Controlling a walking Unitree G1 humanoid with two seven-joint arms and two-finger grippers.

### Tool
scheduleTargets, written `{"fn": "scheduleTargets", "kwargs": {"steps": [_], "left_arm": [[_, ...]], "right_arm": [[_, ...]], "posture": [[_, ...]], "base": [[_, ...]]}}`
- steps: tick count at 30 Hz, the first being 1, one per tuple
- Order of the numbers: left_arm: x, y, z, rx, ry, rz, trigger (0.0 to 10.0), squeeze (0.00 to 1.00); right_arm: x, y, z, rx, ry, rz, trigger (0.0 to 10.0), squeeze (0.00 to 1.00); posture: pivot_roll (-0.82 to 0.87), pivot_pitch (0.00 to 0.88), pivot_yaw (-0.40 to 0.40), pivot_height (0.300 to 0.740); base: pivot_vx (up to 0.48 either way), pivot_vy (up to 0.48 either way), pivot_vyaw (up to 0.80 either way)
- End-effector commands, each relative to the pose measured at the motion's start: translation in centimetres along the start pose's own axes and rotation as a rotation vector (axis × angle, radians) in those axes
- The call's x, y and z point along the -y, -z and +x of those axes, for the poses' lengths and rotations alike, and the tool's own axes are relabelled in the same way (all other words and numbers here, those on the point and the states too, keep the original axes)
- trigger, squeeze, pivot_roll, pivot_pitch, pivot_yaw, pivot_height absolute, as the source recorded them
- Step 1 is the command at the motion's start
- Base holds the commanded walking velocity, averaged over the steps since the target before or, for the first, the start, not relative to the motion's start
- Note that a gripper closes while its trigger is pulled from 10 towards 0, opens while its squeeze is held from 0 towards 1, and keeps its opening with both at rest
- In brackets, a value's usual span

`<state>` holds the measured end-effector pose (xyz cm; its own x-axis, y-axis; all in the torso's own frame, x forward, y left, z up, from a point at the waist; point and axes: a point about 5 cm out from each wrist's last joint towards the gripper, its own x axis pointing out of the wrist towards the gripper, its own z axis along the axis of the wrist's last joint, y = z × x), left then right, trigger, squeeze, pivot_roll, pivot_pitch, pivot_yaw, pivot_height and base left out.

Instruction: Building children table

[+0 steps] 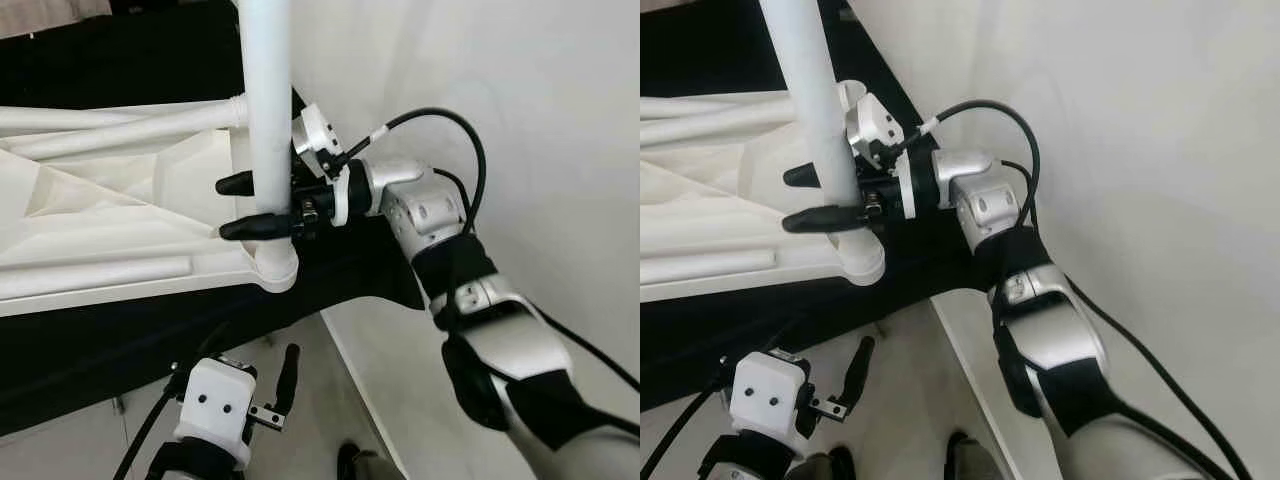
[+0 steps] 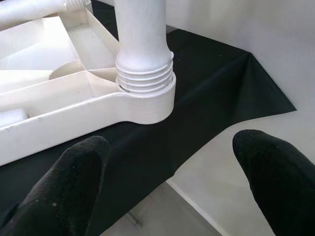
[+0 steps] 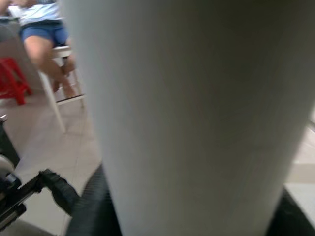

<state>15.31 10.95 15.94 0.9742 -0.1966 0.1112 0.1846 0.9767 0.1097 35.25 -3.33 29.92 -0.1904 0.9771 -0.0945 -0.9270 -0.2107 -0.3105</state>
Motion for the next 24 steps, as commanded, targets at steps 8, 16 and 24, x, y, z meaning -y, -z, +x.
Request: {"fn": "scheduleTargets", "kwargs": {"steps": [8, 16, 24], "left_arm": [[0.2, 0.0, 0.0, -0.008, -0.003, -0.009, 10.0, 0.00], [0.0, 0.0, 0.4, -0.001, 0.004, -0.021, 10.0, 0.00], [-0.1, 0.4, 0.8, -0.001, 0.014, -0.017, 10.0, 0.00]], "right_arm": [[0.2, 0.4, -0.3, 0.001, 0.069, -0.008, 0.0, 0.00], [-3.8, 8.8, -1.8, -0.224, 1.258, 0.184, 0.0, 0.00], [-4.0, 8.1, 4.7, -0.127, 0.986, 0.185, 0.0, 0.00]], "posture": [[-0.02, 0.282, -0.068, 0.740], [-0.07, 0.289, -0.054, 0.740], [-0.05, 0.250, -0.059, 0.740]], "base": [[0.000, 0.000, 0.00], [0.000, 0.000, 0.00], [0.000, 0.000, 0.00]]}}
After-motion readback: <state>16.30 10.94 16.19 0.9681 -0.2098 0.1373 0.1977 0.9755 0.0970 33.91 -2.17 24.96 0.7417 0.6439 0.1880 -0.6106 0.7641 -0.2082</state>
